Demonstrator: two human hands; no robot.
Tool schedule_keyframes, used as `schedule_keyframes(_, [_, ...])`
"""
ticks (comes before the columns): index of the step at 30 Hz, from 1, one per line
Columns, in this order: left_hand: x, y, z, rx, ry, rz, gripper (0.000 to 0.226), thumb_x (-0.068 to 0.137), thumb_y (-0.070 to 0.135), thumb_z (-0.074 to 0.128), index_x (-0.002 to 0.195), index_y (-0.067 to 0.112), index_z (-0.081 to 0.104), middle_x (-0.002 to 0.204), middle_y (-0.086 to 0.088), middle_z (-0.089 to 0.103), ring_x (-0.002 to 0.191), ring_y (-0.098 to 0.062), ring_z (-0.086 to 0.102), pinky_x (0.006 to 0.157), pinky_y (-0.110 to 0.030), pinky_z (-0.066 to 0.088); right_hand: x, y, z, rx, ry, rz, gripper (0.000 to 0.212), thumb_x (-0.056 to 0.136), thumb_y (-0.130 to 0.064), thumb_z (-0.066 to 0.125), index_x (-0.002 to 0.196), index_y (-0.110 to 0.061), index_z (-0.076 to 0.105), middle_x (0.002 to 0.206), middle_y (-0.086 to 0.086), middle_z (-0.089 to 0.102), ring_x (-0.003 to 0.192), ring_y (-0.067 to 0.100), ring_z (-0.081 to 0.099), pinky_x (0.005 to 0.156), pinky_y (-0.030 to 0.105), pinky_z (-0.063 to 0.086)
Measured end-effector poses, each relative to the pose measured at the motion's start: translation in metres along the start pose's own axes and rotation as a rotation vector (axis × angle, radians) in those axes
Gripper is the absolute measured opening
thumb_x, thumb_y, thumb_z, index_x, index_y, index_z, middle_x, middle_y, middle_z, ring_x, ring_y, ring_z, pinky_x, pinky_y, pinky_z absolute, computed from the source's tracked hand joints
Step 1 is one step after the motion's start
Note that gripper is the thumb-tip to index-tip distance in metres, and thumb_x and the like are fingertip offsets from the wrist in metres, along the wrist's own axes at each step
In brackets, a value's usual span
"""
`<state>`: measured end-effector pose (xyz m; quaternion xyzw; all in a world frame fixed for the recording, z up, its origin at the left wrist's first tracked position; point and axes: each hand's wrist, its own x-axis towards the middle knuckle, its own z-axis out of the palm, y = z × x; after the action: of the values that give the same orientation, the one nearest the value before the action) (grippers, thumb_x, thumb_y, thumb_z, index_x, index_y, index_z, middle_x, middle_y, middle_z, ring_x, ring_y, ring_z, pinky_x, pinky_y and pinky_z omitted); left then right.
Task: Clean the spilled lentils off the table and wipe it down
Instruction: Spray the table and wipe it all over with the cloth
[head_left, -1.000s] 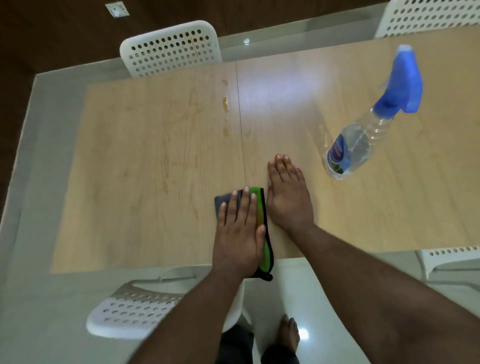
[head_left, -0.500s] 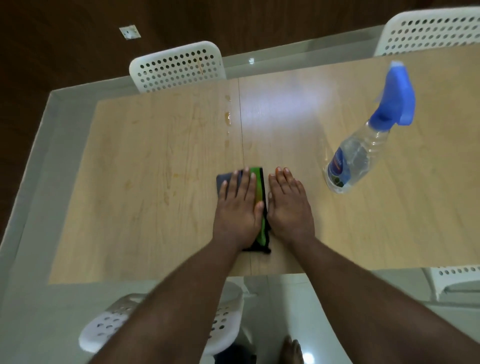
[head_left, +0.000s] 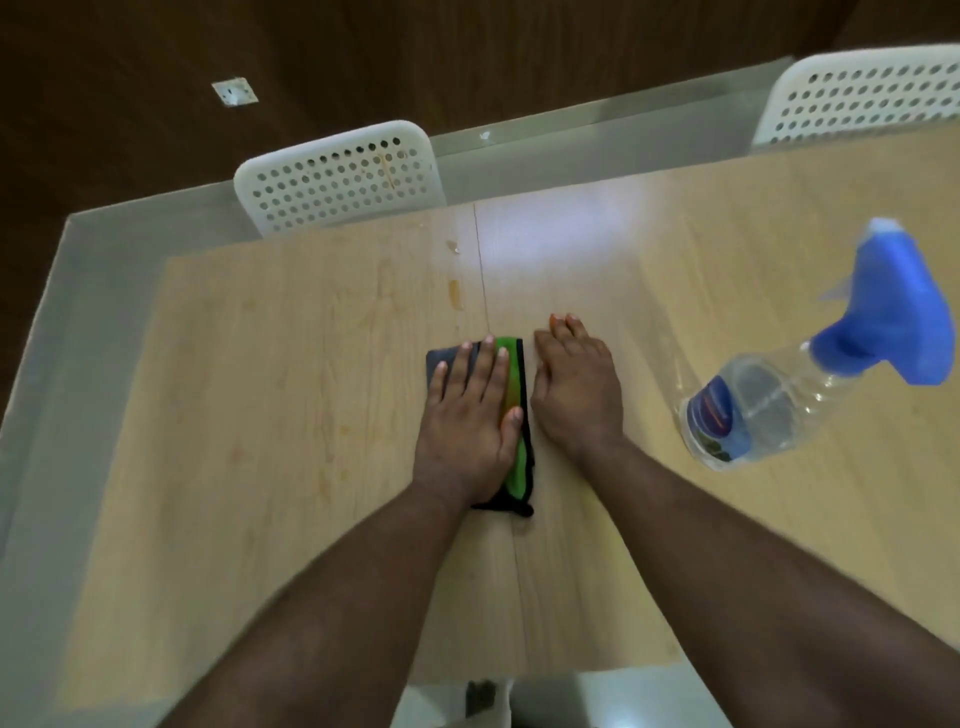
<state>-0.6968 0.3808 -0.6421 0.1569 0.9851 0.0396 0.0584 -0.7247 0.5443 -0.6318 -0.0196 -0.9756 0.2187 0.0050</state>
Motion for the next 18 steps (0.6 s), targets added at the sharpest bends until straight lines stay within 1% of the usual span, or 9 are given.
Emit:
schedule_keyframes(2, [0.051, -0.018, -0.004, 0.013, 0.002, 0.021, 0.074, 0.106, 0.054, 0.015, 0.169, 0.019, -0.001, 0.177, -0.001, -0.009, 0.162, -0.020, -0.013, 0.132, -0.048, 0.002, 0.041, -0.001, 0.005, -0.010, 0.028, 0.039, 0.052, 0.109, -0.029, 0.036, 0.159, -0.020, 0.044, 0.170, 0.003, 0.033, 0.160, 0.018, 0.020, 0.129, 0.038, 0.015])
schedule_keyframes(4, [0.101, -0.036, -0.010, 0.027, 0.023, 0.043, 0.074, 0.105, 0.055, 0.014, 0.170, 0.019, 0.003, 0.177, -0.001, -0.004, 0.163, -0.021, -0.008, 0.132, -0.048, 0.003, 0.060, -0.005, 0.010, -0.055, 0.050, 0.048, 0.056, 0.108, -0.031, 0.032, 0.162, -0.020, 0.039, 0.172, 0.004, 0.029, 0.161, 0.019, 0.017, 0.131, 0.039, 0.014])
schedule_keyframes(6, [0.142, -0.047, -0.018, 0.034, 0.033, 0.043, 0.074, 0.105, 0.055, 0.015, 0.170, 0.019, 0.006, 0.178, -0.002, 0.000, 0.163, -0.023, -0.003, 0.132, -0.049, 0.005, 0.060, -0.006, 0.011, -0.093, 0.051, 0.049, 0.058, 0.108, -0.032, 0.030, 0.164, -0.019, 0.034, 0.173, 0.004, 0.025, 0.162, 0.019, 0.014, 0.131, 0.040, 0.013])
schedule_keyframes(8, [0.159, -0.049, -0.022, 0.044, 0.032, 0.032, 0.073, 0.106, 0.054, 0.017, 0.169, 0.018, 0.006, 0.178, -0.003, 0.000, 0.163, -0.024, -0.001, 0.131, -0.050, 0.007, 0.057, -0.005, 0.014, -0.105, 0.039, 0.052, 0.058, 0.109, -0.032, 0.029, 0.165, -0.020, 0.031, 0.174, 0.003, 0.022, 0.162, 0.018, 0.011, 0.132, 0.040, 0.012])
schedule_keyframes(11, [0.122, -0.033, -0.023, -0.004, 0.018, 0.029, 0.072, 0.108, 0.051, 0.019, 0.169, 0.017, 0.003, 0.177, -0.006, -0.004, 0.163, -0.025, -0.008, 0.131, -0.050, 0.006, 0.060, -0.003, 0.011, -0.136, 0.004, 0.045, 0.060, 0.108, -0.035, 0.024, 0.166, -0.020, 0.028, 0.174, 0.004, 0.021, 0.162, 0.018, 0.010, 0.131, 0.040, 0.012])
schedule_keyframes(13, [0.072, -0.020, -0.019, -0.018, -0.020, 0.072, 0.071, 0.110, 0.051, 0.017, 0.169, 0.017, -0.004, 0.176, -0.004, -0.015, 0.162, -0.024, -0.018, 0.132, -0.048, 0.001, 0.061, -0.004, 0.011, -0.160, -0.031, 0.036, 0.062, 0.108, -0.039, 0.018, 0.167, -0.019, 0.023, 0.175, 0.004, 0.016, 0.163, 0.019, 0.006, 0.132, 0.041, 0.011])
schedule_keyframes(15, [0.042, -0.017, -0.019, -0.035, -0.070, 0.109, 0.070, 0.110, 0.051, 0.016, 0.168, 0.018, -0.008, 0.175, -0.001, -0.020, 0.161, -0.022, -0.022, 0.132, -0.048, -0.001, 0.062, -0.003, 0.011, -0.175, -0.052, 0.030, 0.063, 0.109, -0.041, 0.015, 0.168, -0.019, 0.019, 0.176, 0.004, 0.012, 0.163, 0.020, 0.002, 0.132, 0.043, 0.012])
schedule_keyframes(18, [0.052, -0.027, -0.020, -0.009, -0.053, 0.143, 0.071, 0.110, 0.049, 0.019, 0.168, 0.018, -0.007, 0.176, 0.000, -0.018, 0.161, -0.021, -0.019, 0.132, -0.050, 0.004, 0.061, -0.001, 0.015, -0.191, -0.043, 0.034, 0.061, 0.110, -0.040, 0.016, 0.168, -0.020, 0.017, 0.176, 0.004, 0.010, 0.163, 0.019, 0.000, 0.132, 0.042, 0.011])
